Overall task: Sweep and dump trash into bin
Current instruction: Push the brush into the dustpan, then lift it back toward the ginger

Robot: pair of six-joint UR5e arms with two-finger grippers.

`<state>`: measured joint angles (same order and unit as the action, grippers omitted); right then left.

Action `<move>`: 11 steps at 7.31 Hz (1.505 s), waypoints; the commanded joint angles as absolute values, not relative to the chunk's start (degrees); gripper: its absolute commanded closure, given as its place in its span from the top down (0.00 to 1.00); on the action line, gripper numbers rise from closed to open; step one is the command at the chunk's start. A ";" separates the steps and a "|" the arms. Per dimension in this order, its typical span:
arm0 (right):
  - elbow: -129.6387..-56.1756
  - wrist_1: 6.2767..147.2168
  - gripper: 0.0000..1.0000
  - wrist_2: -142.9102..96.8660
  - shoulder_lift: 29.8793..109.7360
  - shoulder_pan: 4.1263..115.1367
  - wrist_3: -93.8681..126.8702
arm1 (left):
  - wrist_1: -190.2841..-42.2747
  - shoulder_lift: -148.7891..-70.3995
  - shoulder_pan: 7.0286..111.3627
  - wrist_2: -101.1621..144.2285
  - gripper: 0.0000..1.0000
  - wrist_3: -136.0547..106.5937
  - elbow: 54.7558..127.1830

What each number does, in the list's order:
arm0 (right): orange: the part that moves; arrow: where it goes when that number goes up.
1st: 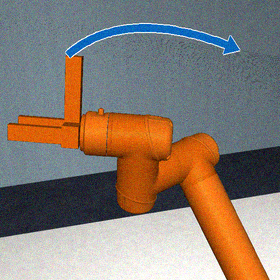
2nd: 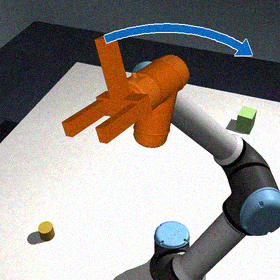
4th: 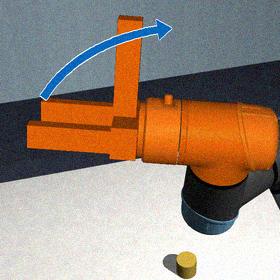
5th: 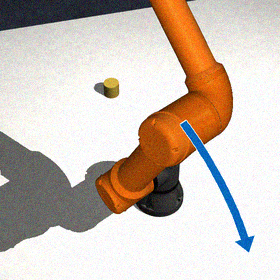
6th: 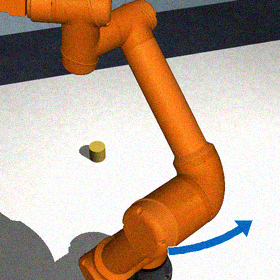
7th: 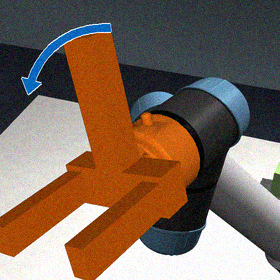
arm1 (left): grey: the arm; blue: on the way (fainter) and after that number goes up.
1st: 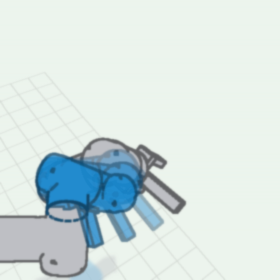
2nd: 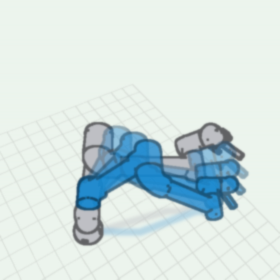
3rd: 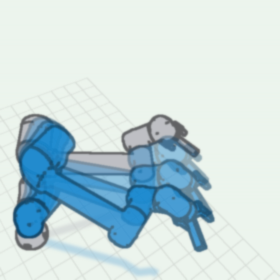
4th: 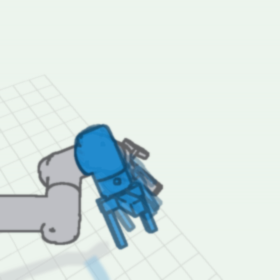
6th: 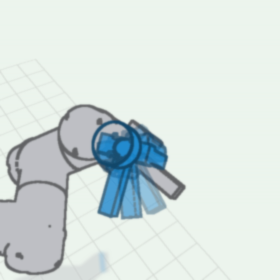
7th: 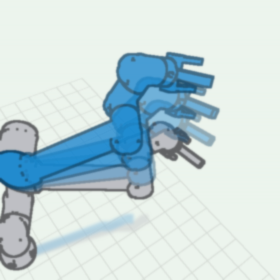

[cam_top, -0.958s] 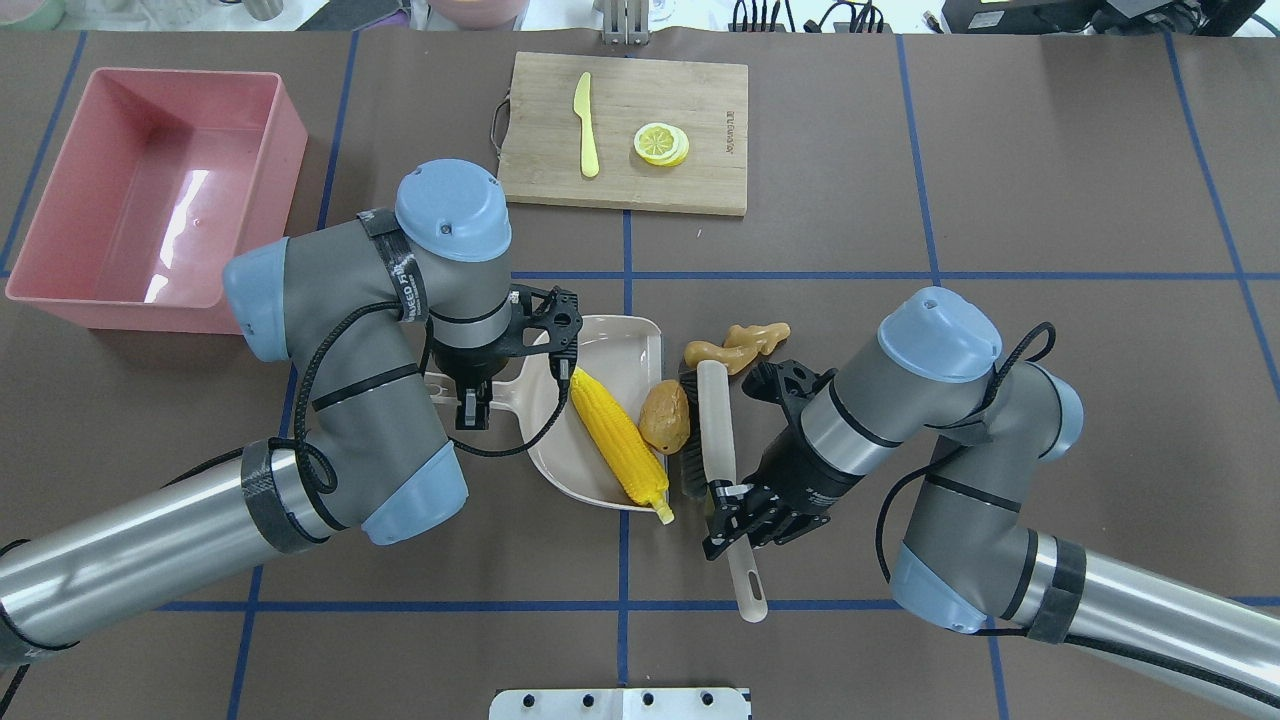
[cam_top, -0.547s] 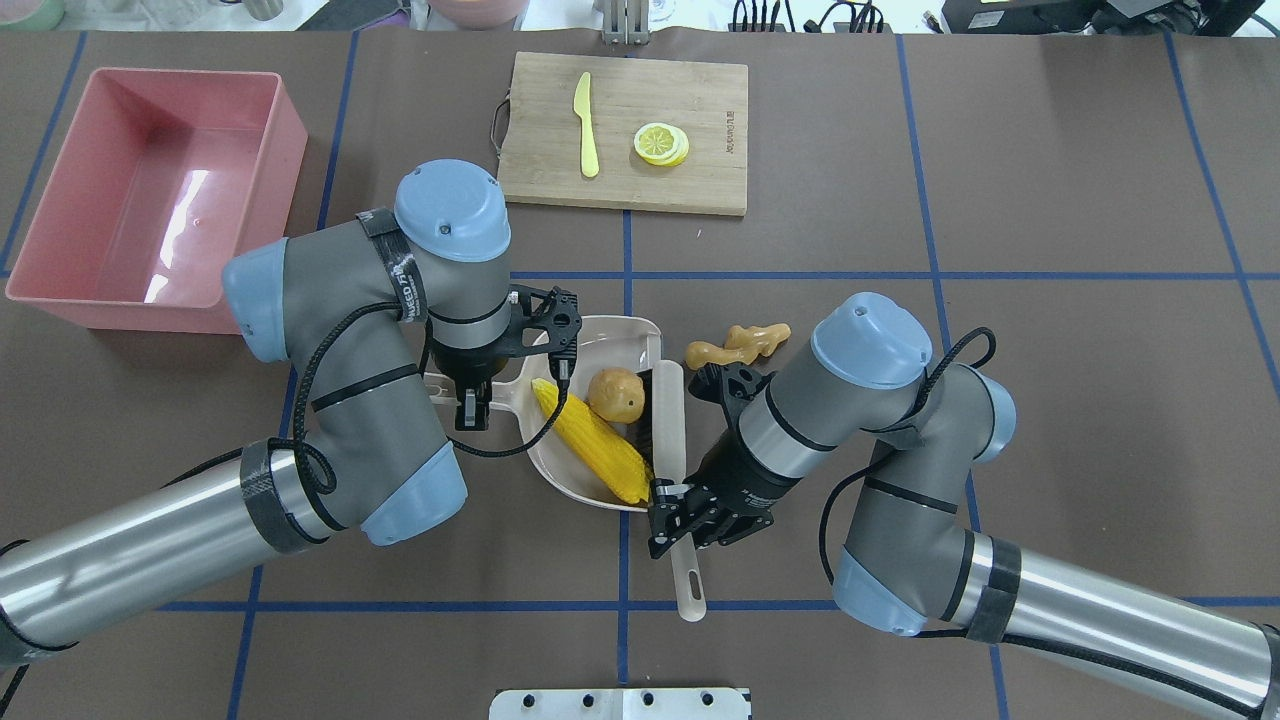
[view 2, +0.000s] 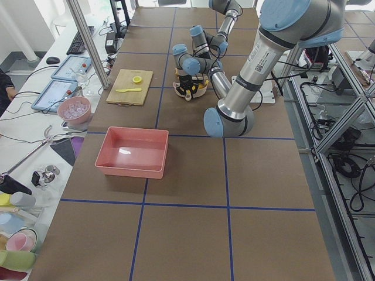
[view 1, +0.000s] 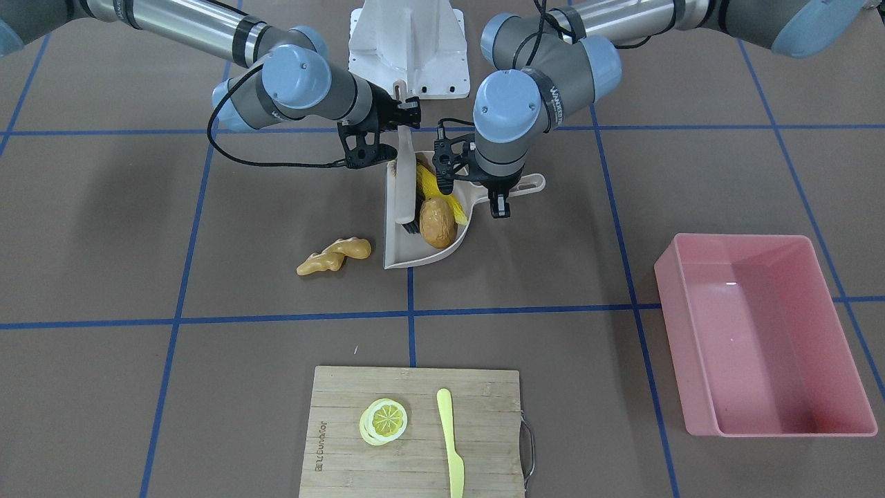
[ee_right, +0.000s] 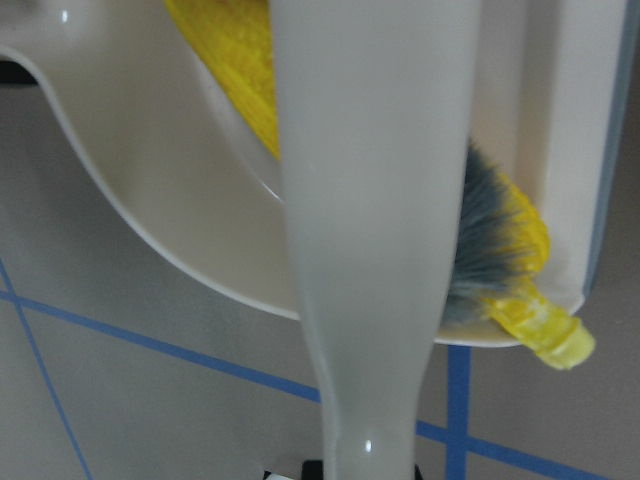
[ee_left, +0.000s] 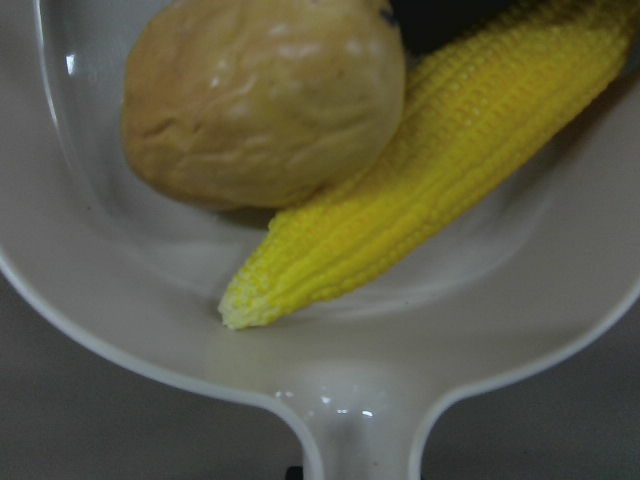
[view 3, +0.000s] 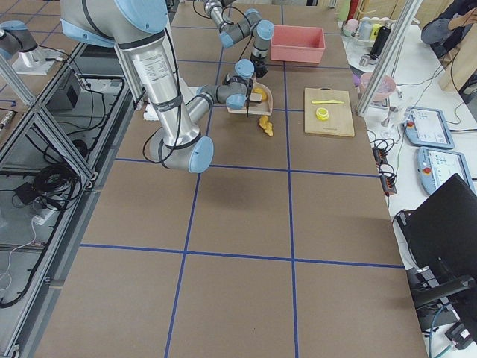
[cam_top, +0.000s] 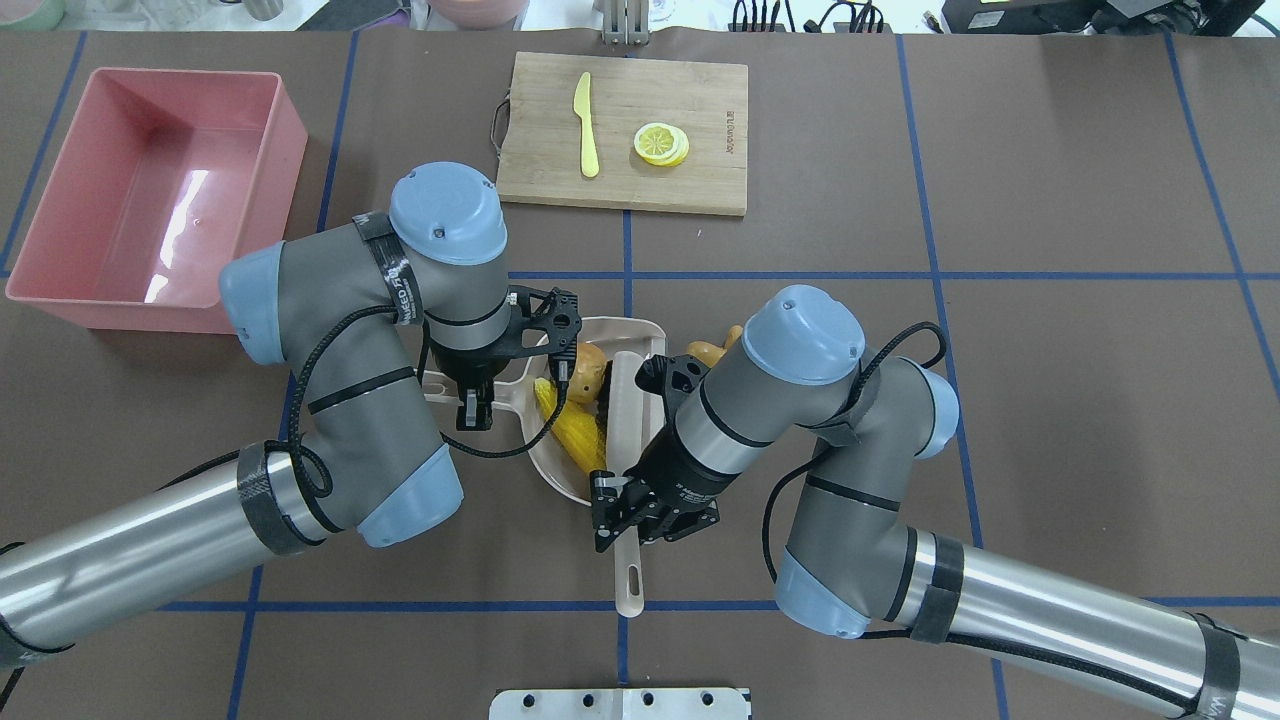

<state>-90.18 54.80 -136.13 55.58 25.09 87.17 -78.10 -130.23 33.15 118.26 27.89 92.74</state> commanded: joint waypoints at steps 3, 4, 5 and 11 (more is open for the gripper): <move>-96.39 64.72 0.00 -137.02 55.37 25.92 88.33 | -80.33 -129.38 32.78 118.12 0.00 27.77 92.55; -99.64 69.56 0.00 -137.98 55.72 27.06 88.33 | -81.38 -129.20 32.78 118.12 0.00 26.56 92.46; -102.36 72.48 0.00 -139.73 56.77 29.07 88.24 | -82.52 -128.94 32.70 118.12 0.00 25.15 92.37; -105.38 73.39 0.00 -149.15 68.27 42.26 75.80 | -83.94 -127.71 32.78 118.12 0.00 25.05 92.55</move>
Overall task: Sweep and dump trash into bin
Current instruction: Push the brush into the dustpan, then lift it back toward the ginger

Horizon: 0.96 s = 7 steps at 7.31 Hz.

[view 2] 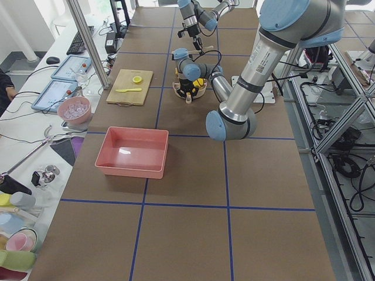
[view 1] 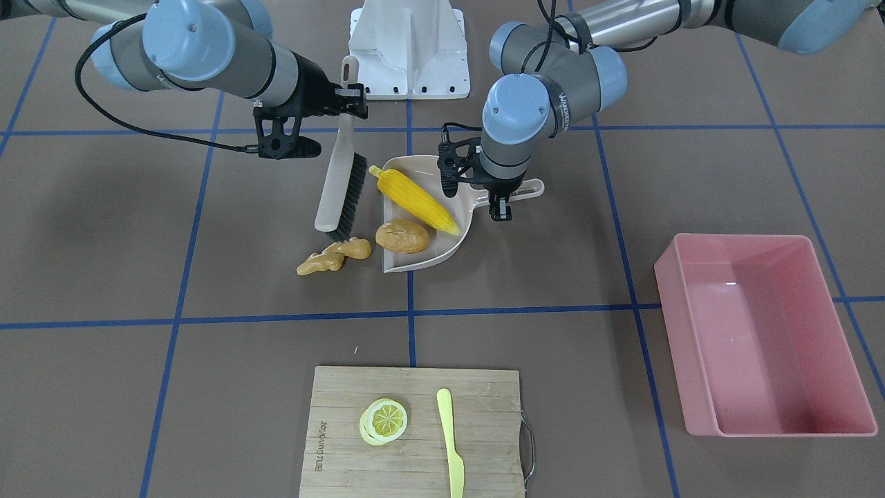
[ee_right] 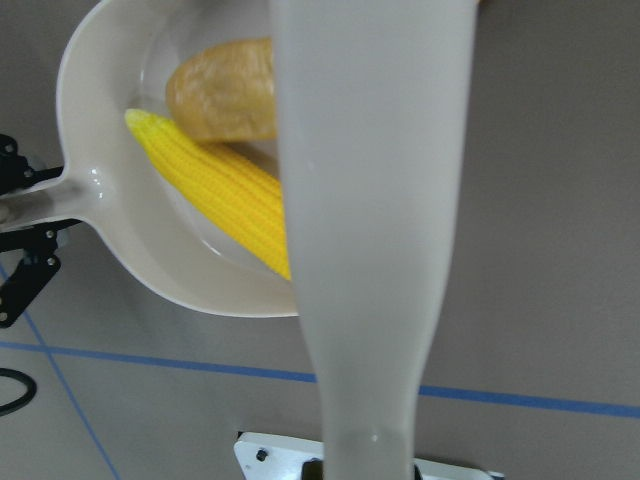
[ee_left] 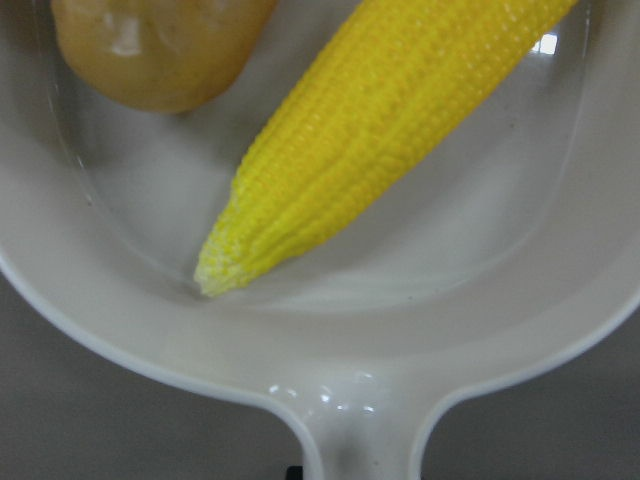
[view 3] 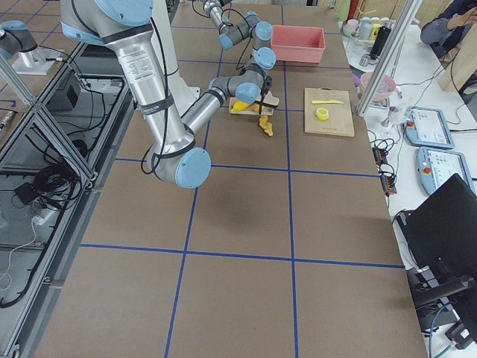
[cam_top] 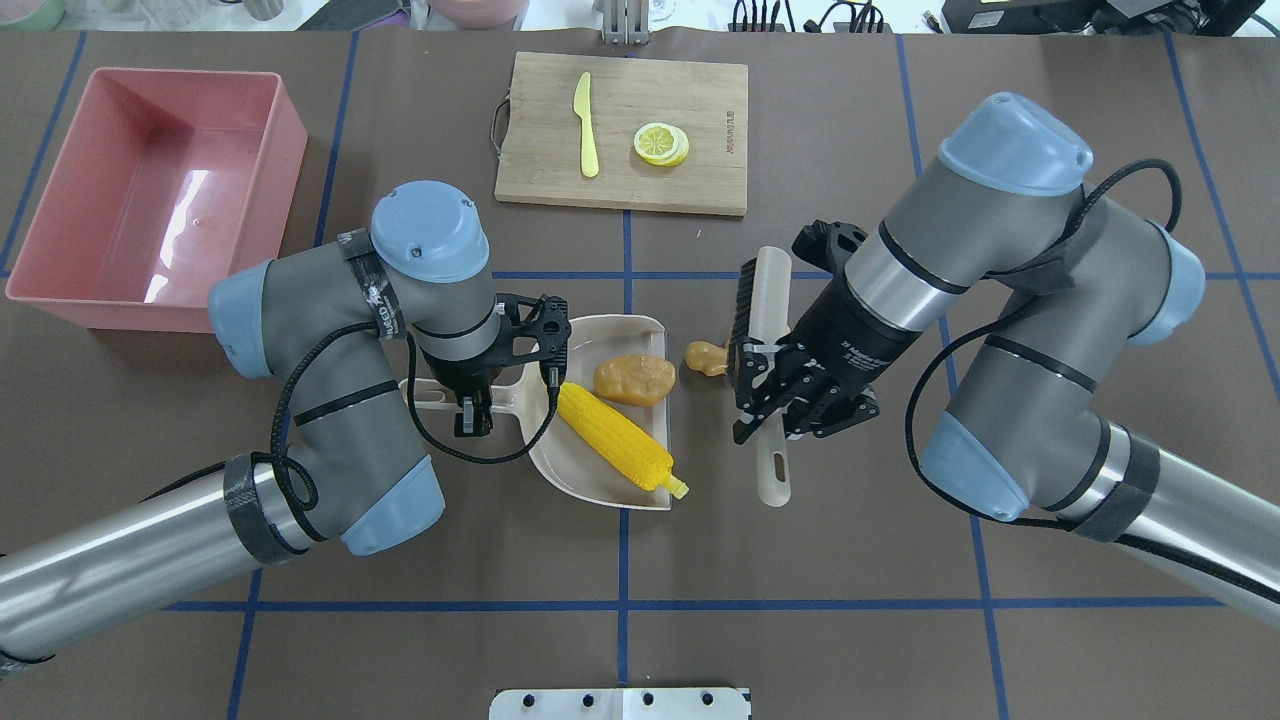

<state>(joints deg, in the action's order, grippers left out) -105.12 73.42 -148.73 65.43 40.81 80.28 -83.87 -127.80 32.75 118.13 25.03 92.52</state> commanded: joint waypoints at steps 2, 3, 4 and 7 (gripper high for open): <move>-104.60 73.56 0.00 -149.33 74.06 44.02 63.97 | -84.46 -127.36 32.70 118.12 0.00 24.96 92.46; -103.20 73.65 0.00 -149.33 76.27 44.82 56.15 | -84.98 -127.18 32.78 118.12 0.00 24.96 92.46; -101.18 73.65 0.00 -148.98 76.90 44.65 51.72 | -85.95 -126.74 32.70 118.04 0.00 24.87 92.46; -98.71 73.57 0.00 -146.43 76.55 41.83 48.09 | -85.96 -126.74 32.78 118.12 0.00 24.17 92.64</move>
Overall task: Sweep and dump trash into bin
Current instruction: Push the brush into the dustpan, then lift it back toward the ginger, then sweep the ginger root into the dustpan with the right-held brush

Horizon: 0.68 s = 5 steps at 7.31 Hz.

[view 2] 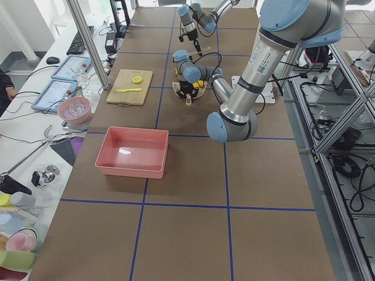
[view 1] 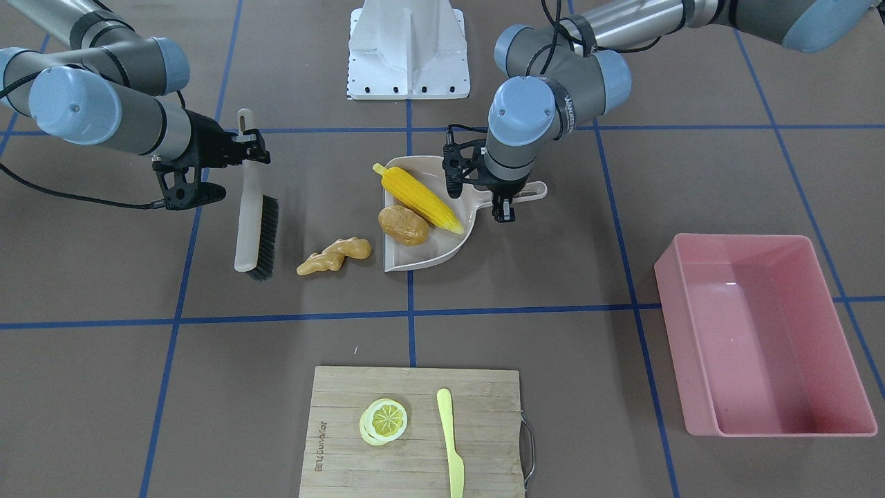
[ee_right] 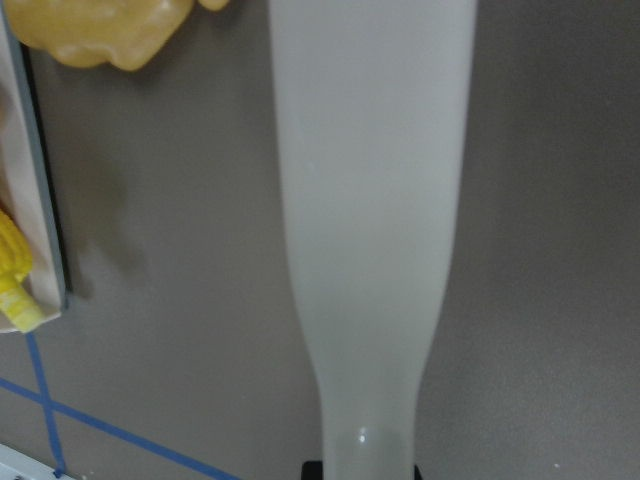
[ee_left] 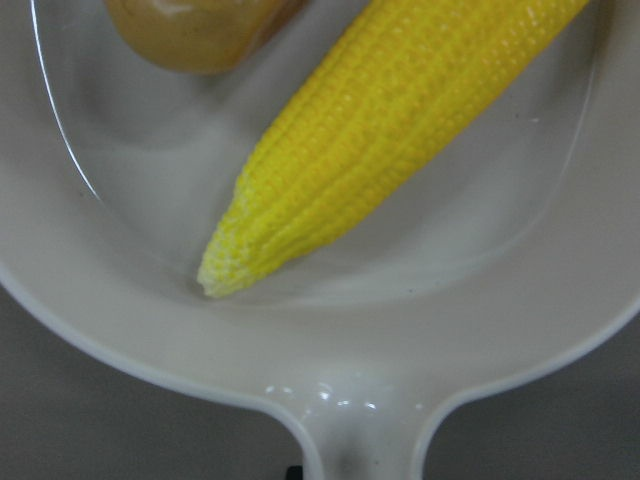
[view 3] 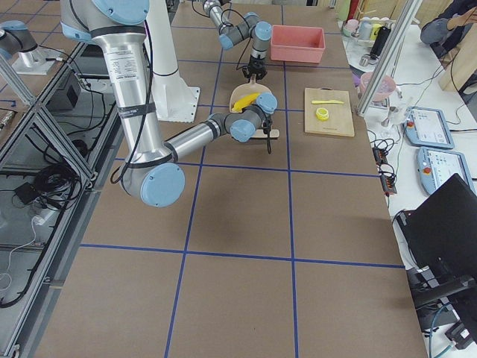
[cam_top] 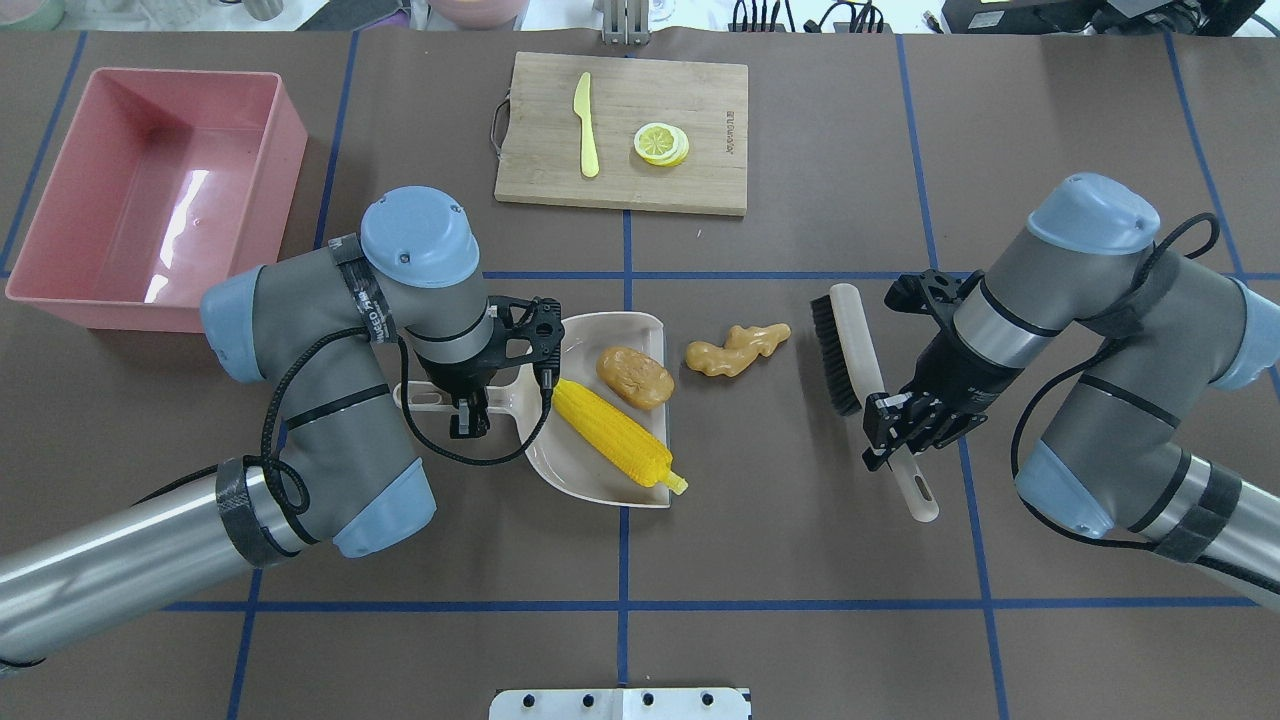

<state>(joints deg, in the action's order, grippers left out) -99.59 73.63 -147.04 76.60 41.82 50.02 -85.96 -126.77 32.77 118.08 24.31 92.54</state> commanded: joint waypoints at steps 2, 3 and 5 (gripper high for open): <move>-96.87 73.65 0.00 -145.55 73.58 41.84 48.08 | -85.34 -126.91 32.78 118.04 0.00 24.17 92.81; -94.68 73.74 0.00 -145.55 70.61 41.31 48.25 | -85.25 -126.91 32.78 118.12 0.00 24.17 92.90; -92.72 75.48 0.00 -145.63 66.02 40.35 49.30 | -85.08 -126.91 32.87 118.04 0.00 24.17 92.90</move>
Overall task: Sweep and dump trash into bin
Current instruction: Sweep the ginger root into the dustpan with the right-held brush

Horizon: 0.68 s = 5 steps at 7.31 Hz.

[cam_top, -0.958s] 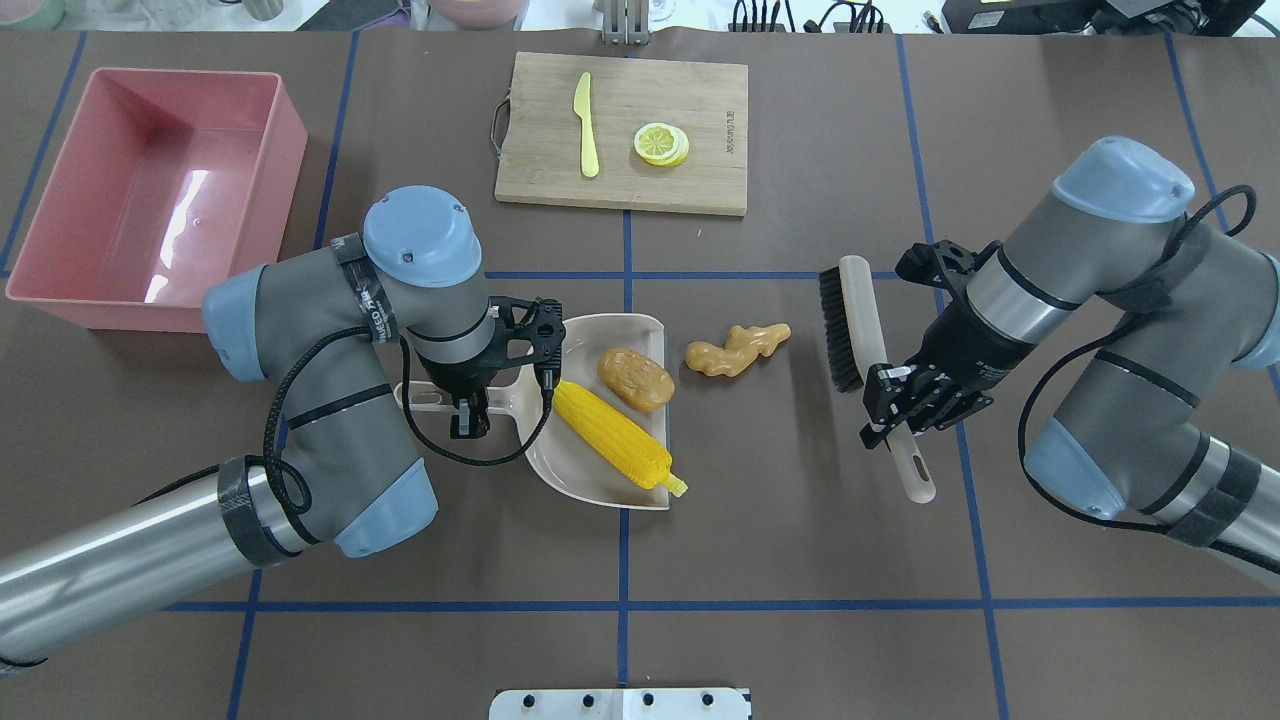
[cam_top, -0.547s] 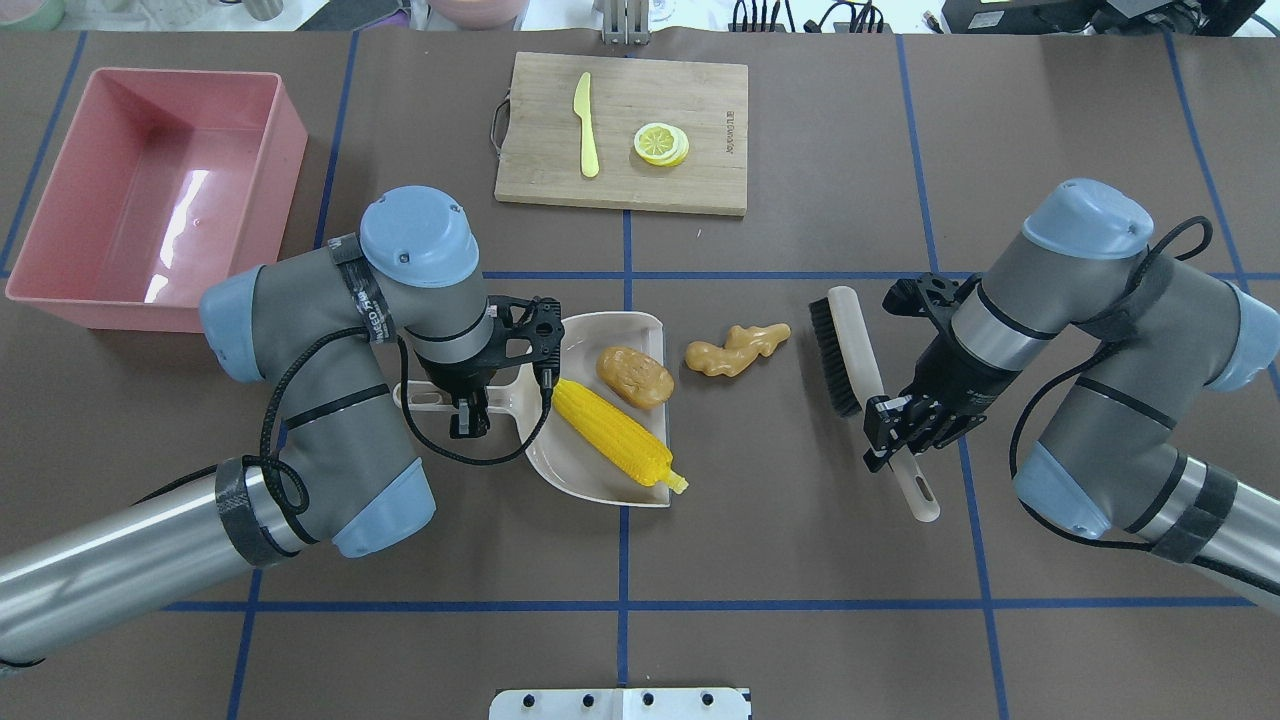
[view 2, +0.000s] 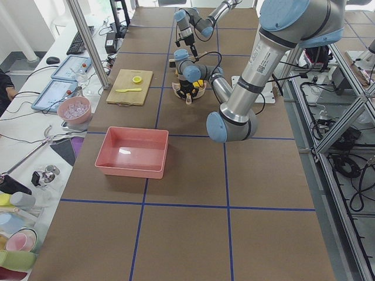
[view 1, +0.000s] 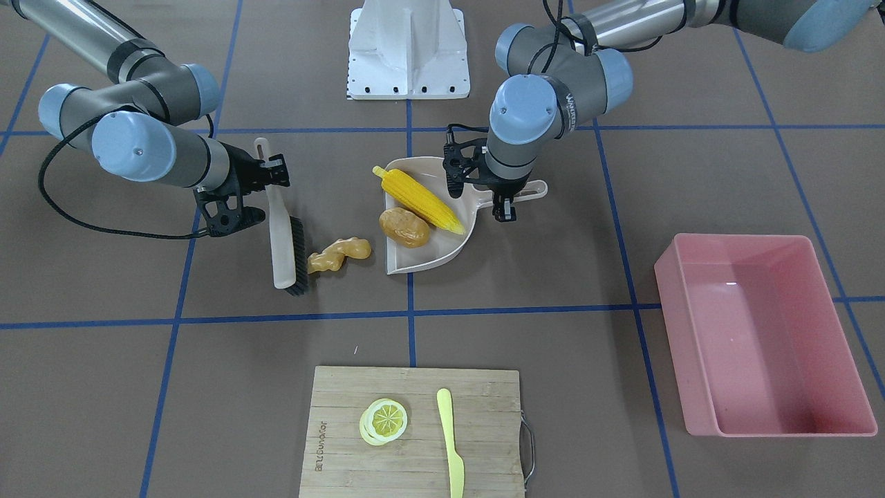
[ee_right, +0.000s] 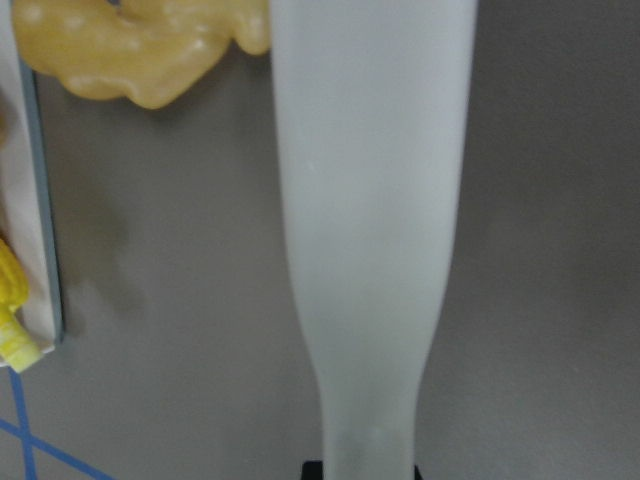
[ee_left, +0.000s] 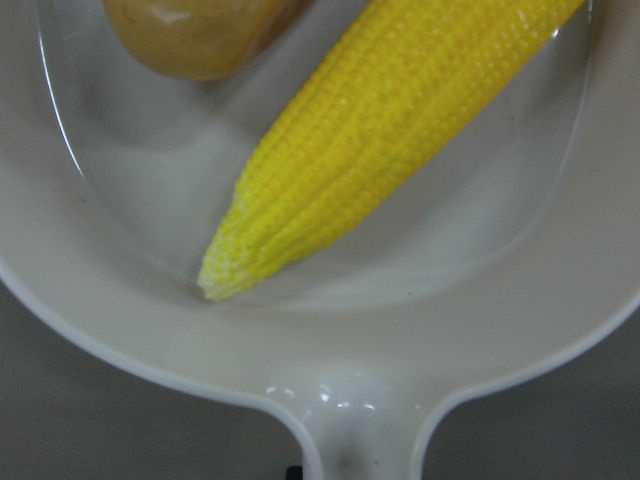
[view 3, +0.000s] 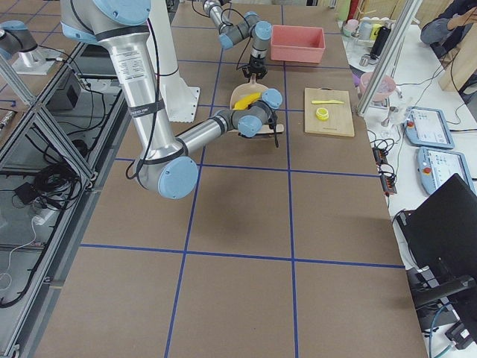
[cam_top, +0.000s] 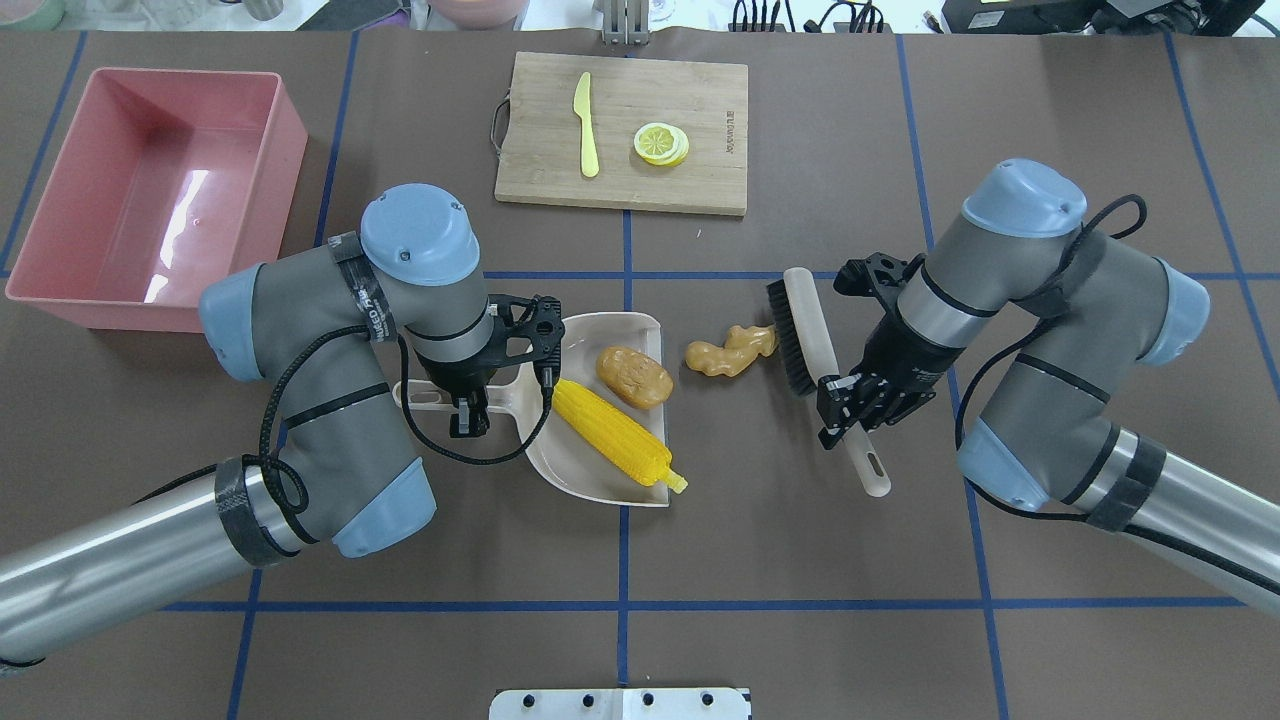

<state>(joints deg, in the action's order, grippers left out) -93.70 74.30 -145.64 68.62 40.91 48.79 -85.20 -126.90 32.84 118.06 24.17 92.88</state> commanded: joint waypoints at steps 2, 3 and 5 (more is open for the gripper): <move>-92.81 76.03 0.00 -144.24 63.30 38.07 53.76 | -85.17 -126.91 32.87 118.12 0.00 24.17 92.99; -92.73 76.03 0.00 -142.92 62.32 36.49 55.62 | -85.17 -126.91 32.87 118.12 0.00 24.17 92.99; -92.64 76.03 0.00 -140.90 60.04 34.03 60.00 | -85.17 -126.91 32.87 118.21 0.00 24.17 92.99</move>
<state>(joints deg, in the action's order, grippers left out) -92.72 76.01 -142.33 61.72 35.75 56.85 -85.16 -126.91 32.87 118.18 24.17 92.98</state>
